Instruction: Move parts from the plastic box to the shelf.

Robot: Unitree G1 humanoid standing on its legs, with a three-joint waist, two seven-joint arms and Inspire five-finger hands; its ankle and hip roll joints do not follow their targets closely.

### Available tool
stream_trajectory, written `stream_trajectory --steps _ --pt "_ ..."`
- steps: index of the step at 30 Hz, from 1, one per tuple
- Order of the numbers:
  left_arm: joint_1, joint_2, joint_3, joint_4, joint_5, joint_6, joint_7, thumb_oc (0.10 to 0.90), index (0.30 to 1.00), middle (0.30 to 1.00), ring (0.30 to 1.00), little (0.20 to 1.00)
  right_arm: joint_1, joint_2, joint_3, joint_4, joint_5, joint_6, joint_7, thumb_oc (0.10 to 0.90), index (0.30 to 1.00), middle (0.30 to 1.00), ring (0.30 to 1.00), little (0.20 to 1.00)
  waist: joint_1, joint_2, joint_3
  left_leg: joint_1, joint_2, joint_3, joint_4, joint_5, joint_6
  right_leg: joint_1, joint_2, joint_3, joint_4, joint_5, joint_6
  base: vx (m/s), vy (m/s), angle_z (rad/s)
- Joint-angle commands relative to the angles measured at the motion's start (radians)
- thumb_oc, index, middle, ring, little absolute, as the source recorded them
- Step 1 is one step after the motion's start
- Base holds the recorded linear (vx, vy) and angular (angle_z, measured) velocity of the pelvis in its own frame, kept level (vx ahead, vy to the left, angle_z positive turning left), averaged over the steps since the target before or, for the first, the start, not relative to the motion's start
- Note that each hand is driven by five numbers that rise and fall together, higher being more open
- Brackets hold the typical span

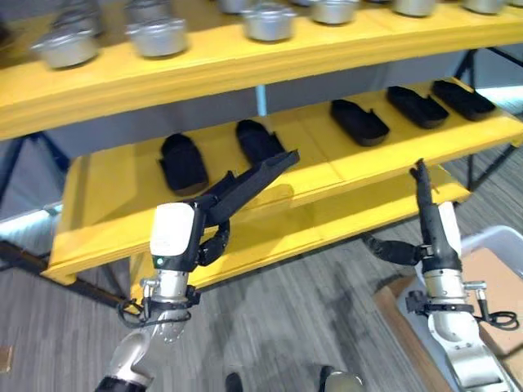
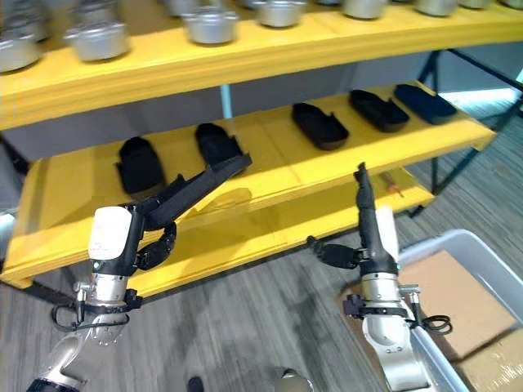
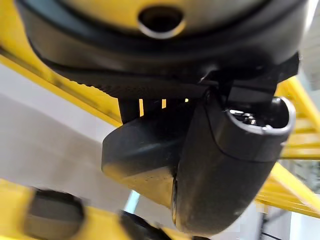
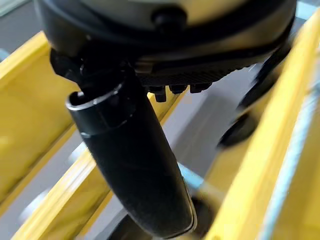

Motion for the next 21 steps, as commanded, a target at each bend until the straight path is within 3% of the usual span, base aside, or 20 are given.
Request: stream_trajectory --steps 1,3,4,5,6,7,10,12,13,14,18,21 --pt "-0.095 0.092 0.094 -0.210 0.017 -0.026 0.136 0.400 0.300 0.300 0.300 0.300 -0.130 0.014 -0.001 -0.036 -0.035 -0.054 -0.057 0.900 1.000 1.000 1.000 1.000 0.015 -0.047 -0.060 0.052 0.019 -0.004 -0.018 -0.088 0.035 0.052 -0.146 0.005 -0.136 0.351 0.086 0.00 0.505 0.09" --pt "-0.094 0.089 0.098 -0.211 0.020 -0.019 0.139 0.400 0.300 0.300 0.300 0.300 -0.144 0.019 0.006 -0.030 -0.036 -0.052 -0.058 0.900 1.000 1.000 1.000 1.000 0.017 -0.043 -0.051 0.065 0.016 0.007 -0.027 -0.089 0.045 0.042 -0.140 -0.028 -0.086 0.315 0.074 0.01 0.340 -0.05" --pt "-0.094 0.084 0.098 -0.211 0.021 -0.018 0.132 0.400 0.300 0.300 0.300 0.300 -0.144 0.021 0.009 -0.027 -0.027 -0.059 -0.044 0.900 1.000 1.000 1.000 1.000 -0.003 -0.040 -0.038 0.072 0.014 0.005 -0.027 -0.088 0.052 0.024 -0.037 0.009 -0.036 0.217 0.046 0.05 0.217 -0.20" --pt "-0.092 0.081 0.099 -0.205 0.018 -0.022 0.124 0.400 0.300 0.300 0.300 0.300 -0.142 0.019 0.010 -0.025 -0.022 -0.062 -0.032 0.900 1.000 1.000 1.000 1.000 -0.009 -0.041 -0.038 0.078 0.012 0.008 -0.035 -0.082 0.054 0.007 0.029 0.031 -0.028 0.169 0.032 0.03 0.215 -0.21" --pt "-0.092 0.080 0.100 -0.206 0.018 -0.022 0.124 0.400 0.300 0.300 0.300 0.300 -0.142 0.018 0.010 -0.025 -0.021 -0.062 -0.032 0.900 1.000 1.000 1.000 1.000 -0.006 -0.040 -0.039 0.076 0.015 0.012 -0.038 -0.077 0.052 0.001 0.033 0.034 -0.026 0.171 0.028 0.04 0.147 -0.17" --pt "-0.065 0.073 0.113 -0.203 0.015 -0.021 0.107 0.400 0.300 0.300 0.300 0.300 -0.135 0.012 0.013 -0.025 -0.007 -0.075 -0.015 0.900 1.000 1.000 1.000 1.000 -0.007 -0.042 -0.042 0.093 0.008 0.027 -0.070 -0.064 0.057 -0.022 0.148 0.030 -0.026 0.097 0.001 0.03 0.125 -0.17" --pt "-0.052 0.055 0.120 -0.192 0.011 -0.008 0.096 0.400 0.300 0.300 0.300 0.300 -0.154 0.003 0.029 -0.022 -0.001 -0.087 -0.007 0.900 1.000 1.000 1.000 1.000 -0.008 -0.055 -0.048 0.096 -0.009 0.034 -0.083 -0.060 0.056 -0.054 0.270 0.021 -0.056 0.078 -0.024 0.03 0.086 -0.44" --pt "-0.060 0.039 0.114 -0.180 0.013 -0.004 0.100 0.400 0.300 0.300 0.300 0.300 -0.165 -0.005 0.040 -0.026 -0.005 -0.094 -0.012 0.900 1.000 1.000 1.000 1.000 -0.021 -0.062 -0.049 0.090 -0.017 0.027 -0.083 -0.063 0.053 -0.061 0.330 0.100 -0.129 0.084 -0.031 0.05 -0.012 -0.14" --pt "-0.066 0.031 0.105 -0.176 0.026 -0.009 0.097 0.400 0.300 0.300 0.300 0.300 -0.157 -0.017 0.039 -0.031 -0.007 -0.097 -0.008 0.900 1.000 1.000 1.000 1.000 -0.018 -0.071 -0.053 0.090 -0.027 0.011 -0.082 -0.063 0.052 -0.020 0.327 0.162 -0.181 0.092 -0.041 0.15 -0.057 0.31" --pt "-0.069 0.023 0.091 -0.174 0.036 -0.012 0.086 0.400 0.300 0.300 0.300 0.300 -0.155 -0.032 0.037 -0.038 -0.005 -0.098 -0.009 0.900 1.000 1.000 1.000 1.000 -0.016 -0.070 -0.066 0.085 -0.033 0.006 -0.050 -0.076 0.050 0.008 0.339 0.183 -0.211 0.094 -0.048 0.16 -0.078 0.41" --pt "-0.055 0.000 0.092 -0.176 0.013 -0.027 0.082 0.400 0.300 0.300 0.300 0.300 -0.131 -0.051 0.008 -0.055 0.016 -0.108 -0.019 0.900 1.000 1.000 1.000 1.000 -0.010 -0.069 -0.054 0.032 -0.031 0.013 0.111 -0.124 0.029 0.053 0.321 0.147 -0.247 0.097 -0.058 0.06 -0.074 0.28" --pt "-0.045 0.002 0.094 -0.189 -0.002 -0.036 0.073 0.400 0.300 0.300 0.300 0.300 -0.119 -0.065 -0.005 -0.060 0.033 -0.109 -0.014 0.900 1.000 1.000 1.000 1.000 -0.001 -0.063 -0.016 -0.082 -0.013 -0.009 0.392 -0.099 -0.038 0.085 0.317 0.103 -0.235 0.076 -0.091 0.00 -0.085 0.59"
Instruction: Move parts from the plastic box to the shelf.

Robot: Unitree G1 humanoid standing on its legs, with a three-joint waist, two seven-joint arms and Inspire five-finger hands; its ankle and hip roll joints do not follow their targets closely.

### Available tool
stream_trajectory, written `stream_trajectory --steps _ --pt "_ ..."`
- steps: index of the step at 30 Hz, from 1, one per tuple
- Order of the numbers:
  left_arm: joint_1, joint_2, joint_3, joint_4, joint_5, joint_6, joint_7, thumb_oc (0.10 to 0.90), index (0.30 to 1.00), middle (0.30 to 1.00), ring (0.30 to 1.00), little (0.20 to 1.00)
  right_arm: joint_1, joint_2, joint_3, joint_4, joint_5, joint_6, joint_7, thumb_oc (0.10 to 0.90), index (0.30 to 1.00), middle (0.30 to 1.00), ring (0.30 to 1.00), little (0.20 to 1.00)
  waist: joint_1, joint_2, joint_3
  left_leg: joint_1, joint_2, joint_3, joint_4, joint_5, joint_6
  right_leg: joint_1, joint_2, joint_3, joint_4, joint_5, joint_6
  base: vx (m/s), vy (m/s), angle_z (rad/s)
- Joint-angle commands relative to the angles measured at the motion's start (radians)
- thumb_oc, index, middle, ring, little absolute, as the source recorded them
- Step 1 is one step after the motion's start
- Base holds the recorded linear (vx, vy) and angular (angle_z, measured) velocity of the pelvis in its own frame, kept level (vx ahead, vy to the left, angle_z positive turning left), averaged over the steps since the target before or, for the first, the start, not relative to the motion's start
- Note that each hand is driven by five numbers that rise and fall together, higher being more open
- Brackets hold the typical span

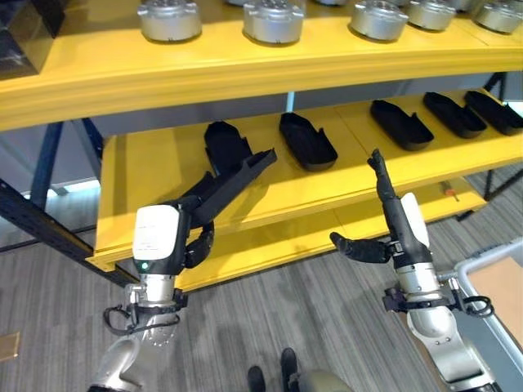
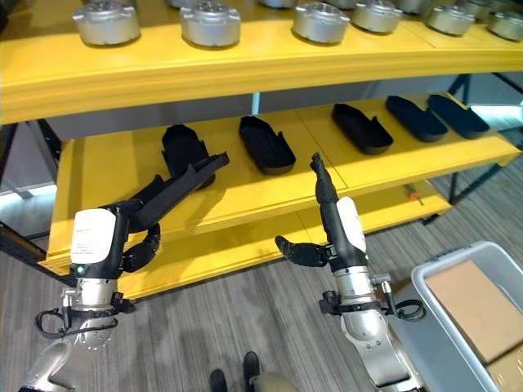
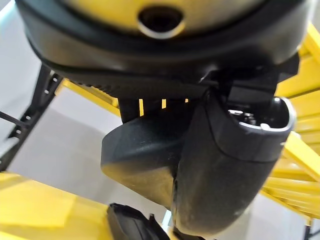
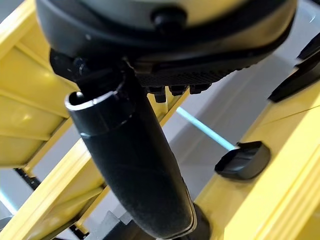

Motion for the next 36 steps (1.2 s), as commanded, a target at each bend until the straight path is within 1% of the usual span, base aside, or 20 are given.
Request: stream_trajectory --steps 1,3,5,6,7,8,9,10,11,12,14,15,16,18,20,21,22,28,32,36 --pt "-0.097 0.002 0.059 -0.150 -0.015 -0.076 0.063 0.400 0.300 0.300 0.300 0.300 -0.083 -0.018 -0.068 -0.066 0.044 -0.097 -0.037 0.900 1.000 1.000 1.000 1.000 0.002 -0.013 -0.019 -0.077 0.091 -0.007 0.333 -0.038 -0.092 0.099 -0.030 0.008 -0.062 -0.004 0.089 0.00 -0.033 0.56" --pt "-0.093 0.002 0.070 -0.156 -0.028 -0.087 0.067 0.400 0.300 0.300 0.300 0.300 -0.074 -0.021 -0.079 -0.068 0.053 -0.098 -0.037 0.900 1.000 1.000 1.000 1.000 -0.004 -0.019 -0.018 -0.093 0.156 -0.010 0.330 -0.024 -0.094 0.110 -0.044 0.000 -0.070 -0.002 0.091 0.04 0.004 0.25" --pt "-0.071 0.001 0.098 -0.165 -0.036 -0.090 0.085 0.400 0.300 0.300 0.300 0.300 -0.057 -0.017 -0.086 -0.071 0.055 -0.101 -0.042 0.900 1.000 1.000 1.000 1.000 -0.002 -0.032 -0.032 -0.069 0.248 -0.037 0.240 -0.033 -0.084 0.119 -0.076 0.002 -0.084 0.002 0.112 0.11 0.082 0.24" --pt "-0.062 0.001 0.107 -0.164 -0.044 -0.092 0.093 0.400 0.300 0.300 0.300 0.300 -0.049 -0.013 -0.085 -0.068 0.061 -0.101 -0.045 0.900 1.000 1.000 1.000 1.000 -0.001 -0.032 -0.041 -0.042 0.283 -0.050 0.173 -0.016 -0.086 0.123 -0.085 0.005 -0.091 -0.001 0.120 0.12 0.144 0.05" --pt "-0.061 -0.001 0.114 -0.164 -0.051 -0.091 0.102 0.400 0.300 0.300 0.300 0.300 -0.045 -0.012 -0.086 -0.061 0.062 -0.098 -0.050 0.900 1.000 1.000 1.000 1.000 0.001 -0.028 -0.046 -0.030 0.316 -0.072 0.121 0.013 -0.087 0.123 -0.093 0.011 -0.095 -0.005 0.129 0.12 0.160 -0.09" --pt "-0.067 -0.006 0.119 -0.165 -0.063 -0.086 0.111 0.400 0.300 0.300 0.300 0.300 -0.044 -0.014 -0.080 -0.054 0.062 -0.099 -0.060 0.900 1.000 1.000 1.000 1.000 0.000 -0.017 -0.052 -0.008 0.356 -0.100 0.012 0.082 -0.098 0.123 -0.091 0.019 -0.103 -0.012 0.135 0.10 0.185 -0.17" --pt "-0.077 -0.015 0.115 -0.167 -0.073 -0.084 0.118 0.400 0.300 0.300 0.300 0.300 -0.043 -0.016 -0.078 -0.051 0.058 -0.098 -0.069 0.900 1.000 1.000 1.000 1.000 -0.006 -0.005 -0.056 0.001 0.378 -0.105 -0.048 0.130 -0.110 0.128 -0.090 0.019 -0.109 -0.016 0.141 0.07 0.116 -0.11" --pt "-0.077 -0.015 0.115 -0.167 -0.073 -0.084 0.118 0.400 0.300 0.300 0.300 0.300 -0.043 -0.017 -0.078 -0.051 0.058 -0.098 -0.069 0.900 1.000 1.000 1.000 1.000 -0.007 -0.004 -0.056 0.005 0.379 -0.105 -0.056 0.135 -0.111 0.129 -0.089 0.018 -0.110 -0.016 0.140 0.10 0.177 -0.08" --pt "-0.087 -0.024 0.112 -0.182 -0.068 -0.083 0.118 0.400 0.300 0.300 0.300 0.300 -0.023 -0.032 -0.077 -0.060 0.049 -0.098 -0.054 0.900 1.000 1.000 1.000 1.000 -0.016 0.020 -0.070 0.050 0.386 -0.096 -0.130 0.125 -0.131 0.140 -0.082 0.022 -0.121 -0.022 0.150 0.13 0.206 -0.11" --pt "-0.110 -0.023 0.104 -0.190 -0.057 -0.080 0.115 0.400 0.300 0.300 0.300 0.300 -0.014 -0.037 -0.081 -0.065 0.034 -0.099 -0.044 0.900 1.000 1.000 1.000 1.000 -0.028 0.027 -0.081 0.060 0.383 -0.084 -0.143 0.118 -0.143 0.147 -0.085 0.023 -0.124 -0.021 0.152 0.19 0.277 -0.14" --pt "-0.138 -0.019 0.077 -0.198 -0.045 -0.076 0.101 0.400 0.300 0.300 0.300 0.300 -0.003 -0.040 -0.080 -0.074 0.035 -0.096 -0.034 0.900 1.000 1.000 1.000 1.000 -0.029 0.031 -0.088 0.083 0.361 -0.079 -0.150 0.100 -0.146 0.163 -0.096 0.022 -0.135 -0.006 0.154 0.12 0.190 -0.13" --pt "-0.149 -0.014 0.072 -0.194 -0.028 -0.069 0.105 0.400 0.300 0.300 0.300 0.300 0.003 -0.031 -0.083 -0.077 0.039 -0.098 -0.028 0.900 1.000 1.000 1.000 1.000 -0.026 0.023 -0.090 0.100 0.345 -0.063 -0.163 0.096 -0.142 0.168 -0.108 0.026 -0.141 0.007 0.160 0.14 0.292 0.19" --pt "-0.182 0.008 0.066 -0.175 0.006 -0.042 0.106 0.400 0.300 0.300 0.300 0.300 -0.002 -0.027 -0.080 -0.078 0.023 -0.086 -0.022 0.900 1.000 1.000 1.000 1.000 -0.029 0.009 -0.098 0.129 0.314 -0.021 -0.177 0.063 -0.133 0.165 -0.134 0.037 -0.134 0.025 0.183 0.13 0.319 0.07" --pt "-0.200 0.021 0.067 -0.149 0.027 -0.014 0.116 0.400 0.300 0.300 0.300 0.300 -0.018 -0.015 -0.072 -0.068 0.012 -0.075 -0.021 0.900 1.000 1.000 1.000 1.000 -0.021 -0.003 -0.098 0.145 0.290 0.019 -0.180 0.041 -0.118 0.150 -0.154 0.063 -0.126 0.034 0.203 0.13 0.267 -0.40" --pt "-0.221 0.037 0.077 -0.095 0.066 0.039 0.119 0.400 0.300 0.300 0.300 0.300 -0.019 -0.005 -0.076 -0.071 0.003 -0.061 -0.008 0.900 1.000 1.000 1.000 1.000 -0.022 -0.017 -0.107 0.168 0.270 0.067 -0.182 0.009 -0.104 0.141 -0.181 0.085 -0.121 0.030 0.226 0.17 0.222 -0.74" --pt "-0.227 0.041 0.077 -0.083 0.077 0.047 0.121 0.400 0.300 0.300 0.300 0.300 -0.019 -0.003 -0.077 -0.074 -0.001 -0.057 -0.005 0.900 1.000 1.000 1.000 1.000 -0.021 -0.021 -0.107 0.170 0.263 0.075 -0.182 0.004 -0.101 0.138 -0.187 0.091 -0.121 0.030 0.230 0.15 0.177 -0.45" --pt "-0.234 0.051 0.087 -0.046 0.097 0.079 0.118 0.400 0.300 0.300 0.300 0.300 -0.012 0.002 -0.082 -0.077 -0.002 -0.052 0.006 0.900 1.000 1.000 1.000 1.000 -0.023 -0.027 -0.111 0.174 0.257 0.086 -0.183 -0.004 -0.098 0.138 -0.195 0.092 -0.124 0.032 0.237 0.10 0.108 -0.34" --pt "-0.272 0.065 0.136 0.082 0.126 0.172 0.133 0.400 0.300 0.300 0.300 0.300 0.007 0.002 -0.092 -0.092 -0.002 -0.043 0.043 0.900 1.000 1.000 1.000 1.000 -0.033 -0.051 -0.112 0.174 0.255 0.110 -0.184 -0.013 -0.099 0.132 -0.203 0.089 -0.145 0.037 0.243 0.07 0.034 -0.07" --pt "-0.334 0.068 0.141 0.198 0.116 0.235 0.124 0.400 0.300 0.300 0.300 0.300 0.011 -0.006 -0.085 -0.106 0.012 -0.042 0.069 0.900 1.000 1.000 1.000 1.000 -0.045 -0.065 -0.093 0.164 0.274 0.121 -0.184 -0.002 -0.109 0.120 -0.191 0.088 -0.154 0.041 0.239 -0.01 -0.042 -0.02" --pt "-0.376 0.073 0.165 0.257 0.083 0.266 0.145 0.400 0.300 0.300 0.300 0.300 0.008 -0.019 -0.073 -0.117 0.020 -0.047 0.085 0.900 1.000 1.000 1.000 1.000 -0.052 -0.076 -0.074 0.157 0.290 0.130 -0.184 0.008 -0.121 0.111 -0.174 0.091 -0.158 0.043 0.233 -0.03 -0.057 -0.06"
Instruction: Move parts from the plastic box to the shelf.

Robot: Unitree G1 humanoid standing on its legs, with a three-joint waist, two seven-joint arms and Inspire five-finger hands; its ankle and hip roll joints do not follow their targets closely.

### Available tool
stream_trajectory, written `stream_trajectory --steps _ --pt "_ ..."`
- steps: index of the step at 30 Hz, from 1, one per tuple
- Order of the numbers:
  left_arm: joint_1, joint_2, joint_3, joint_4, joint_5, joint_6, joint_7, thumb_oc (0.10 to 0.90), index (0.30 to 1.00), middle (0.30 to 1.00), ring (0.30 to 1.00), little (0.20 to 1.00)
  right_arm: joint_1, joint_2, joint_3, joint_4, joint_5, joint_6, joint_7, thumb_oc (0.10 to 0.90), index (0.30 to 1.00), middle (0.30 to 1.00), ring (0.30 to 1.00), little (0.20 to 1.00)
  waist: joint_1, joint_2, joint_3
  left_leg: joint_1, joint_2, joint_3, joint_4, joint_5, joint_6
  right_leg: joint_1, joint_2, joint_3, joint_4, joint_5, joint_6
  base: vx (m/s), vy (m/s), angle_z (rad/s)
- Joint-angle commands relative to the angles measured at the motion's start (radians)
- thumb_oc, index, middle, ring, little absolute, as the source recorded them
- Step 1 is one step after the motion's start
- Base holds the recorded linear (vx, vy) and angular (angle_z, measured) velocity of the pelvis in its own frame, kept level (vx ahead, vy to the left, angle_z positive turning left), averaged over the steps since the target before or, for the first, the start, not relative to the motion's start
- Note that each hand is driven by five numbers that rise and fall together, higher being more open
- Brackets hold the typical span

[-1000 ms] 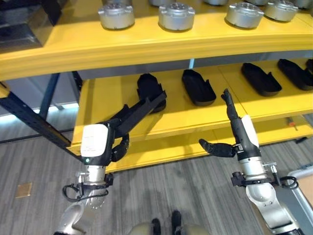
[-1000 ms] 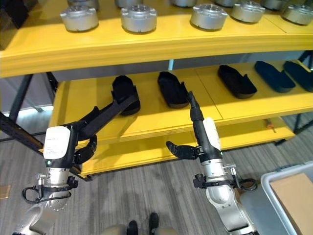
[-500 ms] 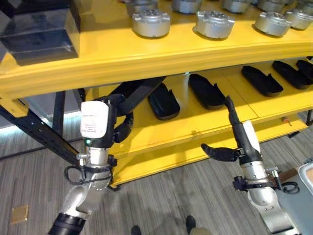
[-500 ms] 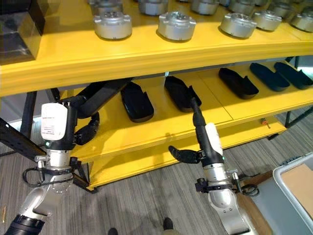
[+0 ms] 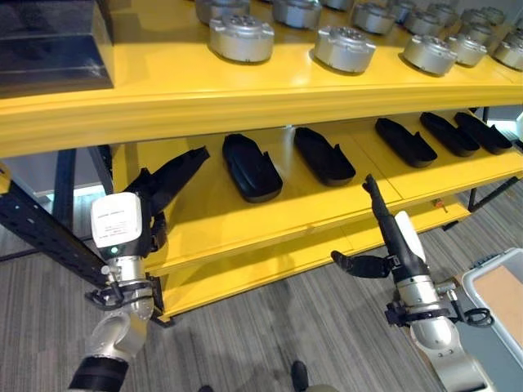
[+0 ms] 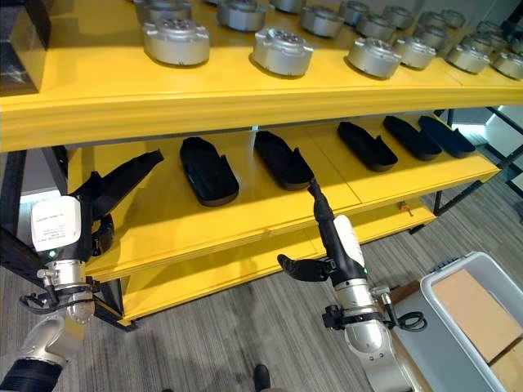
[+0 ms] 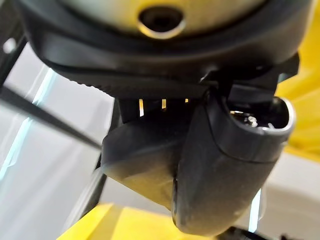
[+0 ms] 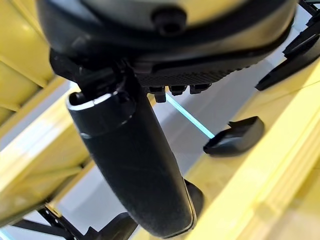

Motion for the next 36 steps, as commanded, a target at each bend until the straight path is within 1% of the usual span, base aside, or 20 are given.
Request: stream_trajectory --steps 1,3,9,12,15,16,25,31,36 --pt "-0.208 0.030 0.099 -0.044 0.000 0.001 0.126 0.400 0.300 0.300 0.300 0.300 -0.070 -0.061 -0.056 -0.136 0.019 -0.074 -0.024 0.900 1.000 1.000 1.000 1.000 0.004 0.010 -0.014 0.072 0.071 0.018 -0.006 -0.040 -0.009 0.031 -0.015 -0.007 0.002 -0.026 0.024 -0.03 -0.060 -0.04" --pt "-0.220 0.024 0.119 -0.033 -0.024 0.015 0.146 0.400 0.300 0.300 0.300 0.300 -0.068 -0.065 -0.047 -0.141 0.021 -0.075 -0.019 0.900 1.000 1.000 1.000 1.000 0.001 0.005 -0.010 0.070 0.079 0.022 -0.006 -0.036 -0.014 0.027 -0.007 -0.007 0.000 -0.025 0.022 -0.02 -0.062 -0.04" --pt "-0.245 0.033 0.177 -0.009 -0.075 0.053 0.198 0.400 0.300 0.300 0.300 0.300 -0.065 -0.083 -0.039 -0.163 0.042 -0.082 -0.003 0.900 1.000 1.000 1.000 1.000 -0.008 -0.021 -0.001 0.056 0.108 0.034 -0.006 -0.023 -0.031 0.005 0.018 0.002 0.000 -0.021 0.018 -0.02 -0.068 -0.09" --pt "-0.246 0.035 0.189 -0.003 -0.089 0.055 0.205 0.400 0.300 0.300 0.300 0.300 -0.065 -0.086 -0.038 -0.165 0.044 -0.081 0.000 0.900 1.000 1.000 1.000 1.000 -0.009 -0.024 0.000 0.056 0.111 0.036 -0.006 -0.022 -0.033 0.004 0.022 0.004 0.000 -0.021 0.017 0.00 -0.041 -0.05" --pt "-0.269 0.050 0.205 0.038 -0.127 0.071 0.216 0.400 0.300 0.300 0.300 0.300 -0.064 -0.098 -0.036 -0.175 0.055 -0.085 0.008 0.900 1.000 1.000 1.000 1.000 -0.017 -0.038 0.011 0.058 0.119 0.046 -0.006 -0.020 -0.039 0.001 0.034 0.011 0.000 -0.020 0.015 -0.01 -0.060 -0.04" --pt "-0.278 0.056 0.206 0.057 -0.136 0.080 0.216 0.400 0.300 0.300 0.300 0.300 -0.065 -0.102 -0.036 -0.175 0.058 -0.085 0.008 0.900 1.000 1.000 1.000 1.000 -0.018 -0.044 0.020 0.057 0.122 0.047 -0.006 -0.018 -0.041 -0.001 0.037 0.012 0.000 -0.019 0.014 -0.02 -0.054 -0.05" --pt "-0.300 0.070 0.216 0.102 -0.191 0.093 0.216 0.400 0.300 0.300 0.300 0.300 -0.080 -0.107 -0.020 -0.180 0.068 -0.082 0.018 0.900 1.000 1.000 1.000 1.000 -0.019 -0.065 0.047 0.046 0.134 0.050 -0.006 -0.012 -0.045 -0.018 0.051 0.015 0.000 -0.013 0.012 -0.01 -0.022 -0.03" --pt "-0.342 0.100 0.187 0.167 -0.217 0.094 0.218 0.400 0.300 0.300 0.300 0.300 -0.087 -0.119 -0.011 -0.184 0.083 -0.087 0.024 0.900 1.000 1.000 1.000 1.000 -0.024 -0.083 0.062 0.032 0.141 0.053 -0.006 -0.008 -0.048 -0.034 0.056 0.015 0.000 -0.007 0.014 0.00 0.000 0.00" --pt "-0.380 0.109 0.171 0.203 -0.259 0.093 0.224 0.400 0.300 0.300 0.300 0.300 -0.100 -0.123 0.002 -0.183 0.086 -0.092 0.020 0.900 1.000 1.000 1.000 1.000 -0.031 -0.096 0.071 0.020 0.139 0.060 -0.006 -0.008 -0.047 -0.054 0.060 0.026 0.000 0.002 0.019 0.00 0.000 0.00"
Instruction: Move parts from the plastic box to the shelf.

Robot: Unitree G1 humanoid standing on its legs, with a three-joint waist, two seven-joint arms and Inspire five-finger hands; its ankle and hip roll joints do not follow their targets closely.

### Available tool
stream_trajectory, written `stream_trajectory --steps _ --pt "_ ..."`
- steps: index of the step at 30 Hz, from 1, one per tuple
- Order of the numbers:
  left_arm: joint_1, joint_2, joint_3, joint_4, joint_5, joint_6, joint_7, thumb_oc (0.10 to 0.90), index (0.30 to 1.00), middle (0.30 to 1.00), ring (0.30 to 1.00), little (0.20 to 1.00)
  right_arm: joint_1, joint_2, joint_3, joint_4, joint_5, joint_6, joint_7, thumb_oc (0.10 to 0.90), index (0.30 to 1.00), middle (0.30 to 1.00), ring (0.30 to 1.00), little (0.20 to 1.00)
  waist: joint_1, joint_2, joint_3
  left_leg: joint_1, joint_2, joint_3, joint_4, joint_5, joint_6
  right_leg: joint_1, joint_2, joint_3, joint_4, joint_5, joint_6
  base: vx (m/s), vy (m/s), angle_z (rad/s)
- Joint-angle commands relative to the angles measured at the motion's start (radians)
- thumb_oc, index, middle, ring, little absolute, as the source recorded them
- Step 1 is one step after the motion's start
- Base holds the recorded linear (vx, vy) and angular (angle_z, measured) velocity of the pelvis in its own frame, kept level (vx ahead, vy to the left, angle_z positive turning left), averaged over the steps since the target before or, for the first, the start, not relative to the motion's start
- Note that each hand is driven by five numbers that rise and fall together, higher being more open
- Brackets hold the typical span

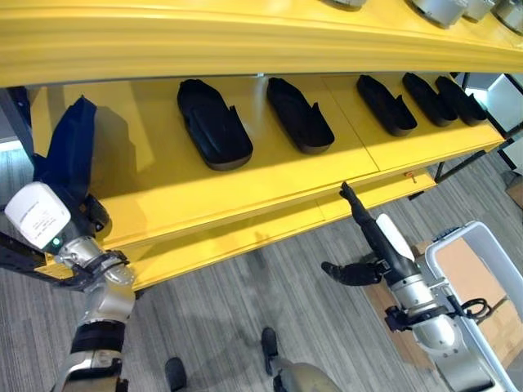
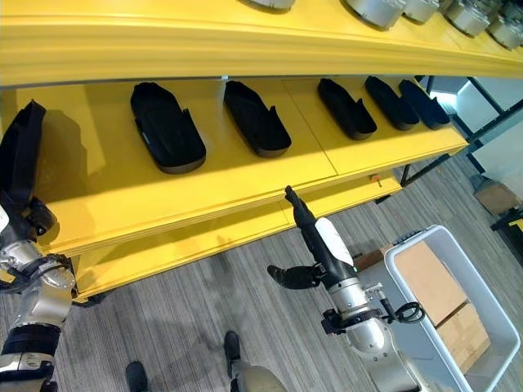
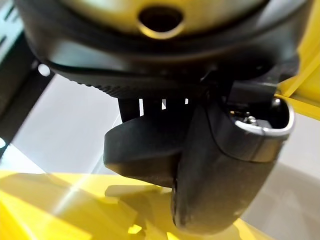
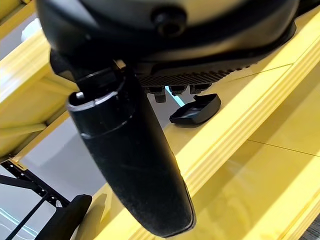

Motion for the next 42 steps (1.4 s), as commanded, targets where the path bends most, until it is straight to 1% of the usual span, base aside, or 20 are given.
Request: stream_trajectory --steps 1,11,18,19,20,25,31,32,33,37,39,40,42 --pt "-0.144 0.136 -0.015 0.018 0.005 -0.038 0.084 0.400 0.300 0.300 0.300 0.300 -0.084 -0.034 -0.051 -0.141 0.055 -0.087 -0.044 0.900 1.000 1.000 1.000 1.000 -0.014 -0.027 -0.028 0.098 0.040 0.029 -0.006 -0.041 0.005 0.046 -0.042 0.003 0.000 -0.026 0.066 0.00 -0.005 -0.03" --pt "-0.177 0.167 -0.017 0.051 -0.041 -0.044 0.084 0.400 0.300 0.300 0.300 0.300 -0.087 -0.043 -0.050 -0.139 0.066 -0.087 -0.038 0.900 1.000 1.000 1.000 1.000 -0.019 -0.048 -0.035 0.096 0.045 0.043 -0.006 -0.047 0.005 0.030 -0.033 0.019 -0.001 -0.021 0.070 0.01 -0.005 -0.04" --pt "-0.214 0.194 -0.034 0.087 -0.066 -0.048 0.073 0.400 0.300 0.300 0.300 0.300 -0.081 -0.046 -0.048 -0.141 0.066 -0.086 -0.032 0.900 1.000 1.000 1.000 1.000 -0.022 -0.048 -0.043 0.096 0.046 0.046 -0.006 -0.053 0.005 0.028 -0.032 0.020 -0.001 -0.024 0.072 0.01 0.003 -0.02" --pt "-0.221 0.200 -0.038 0.092 -0.067 -0.051 0.070 0.624 0.613 0.613 0.613 0.613 -0.081 -0.048 -0.047 -0.141 0.066 -0.086 -0.032 0.900 1.000 1.000 1.000 1.000 -0.023 -0.046 -0.043 0.096 0.045 0.047 -0.006 -0.053 0.004 0.028 -0.032 0.019 -0.001 -0.025 0.073 0.00 0.000 0.00" --pt "-0.225 0.204 -0.045 0.091 -0.061 -0.051 0.067 0.900 1.000 1.000 1.000 1.000 -0.078 -0.050 -0.048 -0.142 0.064 -0.087 -0.032 0.900 1.000 1.000 1.000 1.000 -0.023 -0.044 -0.041 0.097 0.043 0.046 -0.006 -0.054 0.005 0.030 -0.033 0.017 -0.001 -0.025 0.073 0.00 0.000 0.00" --pt "-0.221 0.202 -0.052 0.080 -0.050 -0.059 0.051 0.900 1.000 1.000 1.000 1.000 -0.074 -0.054 -0.054 -0.148 0.058 -0.086 -0.030 0.900 1.000 1.000 1.000 1.000 -0.022 -0.036 -0.039 0.102 0.041 0.045 -0.006 -0.058 0.006 0.038 -0.036 0.015 -0.001 -0.029 0.072 0.00 0.000 0.00" --pt "-0.220 0.194 -0.090 0.000 0.028 -0.076 0.019 0.900 1.000 1.000 1.000 1.000 -0.070 -0.049 -0.061 -0.148 0.060 -0.085 -0.026 0.900 1.000 1.000 1.000 1.000 -0.024 -0.021 -0.046 0.116 0.034 0.043 -0.006 -0.069 0.008 0.053 -0.040 0.013 -0.001 -0.037 0.073 0.00 0.000 0.00" --pt "-0.222 0.198 -0.111 -0.035 0.062 -0.100 -0.007 0.900 1.000 1.000 1.000 1.000 -0.075 -0.045 -0.067 -0.143 0.068 -0.083 -0.021 0.900 1.000 1.000 1.000 1.000 -0.024 -0.013 -0.053 0.121 0.033 0.042 -0.006 -0.072 0.008 0.060 -0.040 0.013 -0.001 -0.040 0.072 0.00 0.000 0.00" --pt "-0.221 0.198 -0.110 -0.037 0.063 -0.099 -0.008 0.900 1.000 1.000 1.000 1.000 -0.075 -0.045 -0.067 -0.143 0.069 -0.083 -0.020 0.900 1.000 1.000 1.000 1.000 -0.024 -0.013 -0.053 0.121 0.034 0.042 -0.006 -0.072 0.008 0.060 -0.040 0.013 -0.001 -0.040 0.072 0.00 0.000 0.00" --pt "-0.219 0.210 -0.132 -0.097 0.122 -0.123 -0.035 0.900 1.000 1.000 1.000 1.000 -0.080 -0.038 -0.081 -0.132 0.073 -0.081 -0.024 0.900 1.000 1.000 1.000 1.000 -0.023 0.001 -0.062 0.125 0.032 0.039 -0.006 -0.076 0.009 0.067 -0.043 0.010 -0.001 -0.042 0.073 0.00 0.000 0.00" --pt "-0.222 0.207 -0.144 -0.138 0.146 -0.138 -0.052 0.900 1.000 1.000 1.000 1.000 -0.080 -0.032 -0.085 -0.129 0.072 -0.080 -0.025 0.900 1.000 1.000 1.000 1.000 -0.022 0.010 -0.067 0.126 0.030 0.035 -0.006 -0.078 0.010 0.071 -0.045 0.007 -0.001 -0.045 0.072 0.00 0.000 0.00" --pt "-0.218 0.198 -0.148 -0.177 0.161 -0.155 -0.064 0.900 1.000 1.000 1.000 1.000 -0.078 -0.028 -0.094 -0.123 0.066 -0.079 -0.029 0.900 1.000 1.000 1.000 1.000 -0.021 0.019 -0.072 0.127 0.028 0.033 -0.006 -0.080 0.011 0.075 -0.047 0.004 -0.001 -0.046 0.072 0.00 0.000 0.00" --pt "-0.220 0.198 -0.151 -0.196 0.173 -0.159 -0.072 0.900 1.000 1.000 1.000 1.000 -0.078 -0.027 -0.096 -0.122 0.064 -0.079 -0.028 0.900 1.000 1.000 1.000 1.000 -0.020 0.024 -0.075 0.127 0.027 0.030 -0.006 -0.081 0.012 0.078 -0.048 0.003 -0.001 -0.047 0.073 0.00 0.000 0.00"
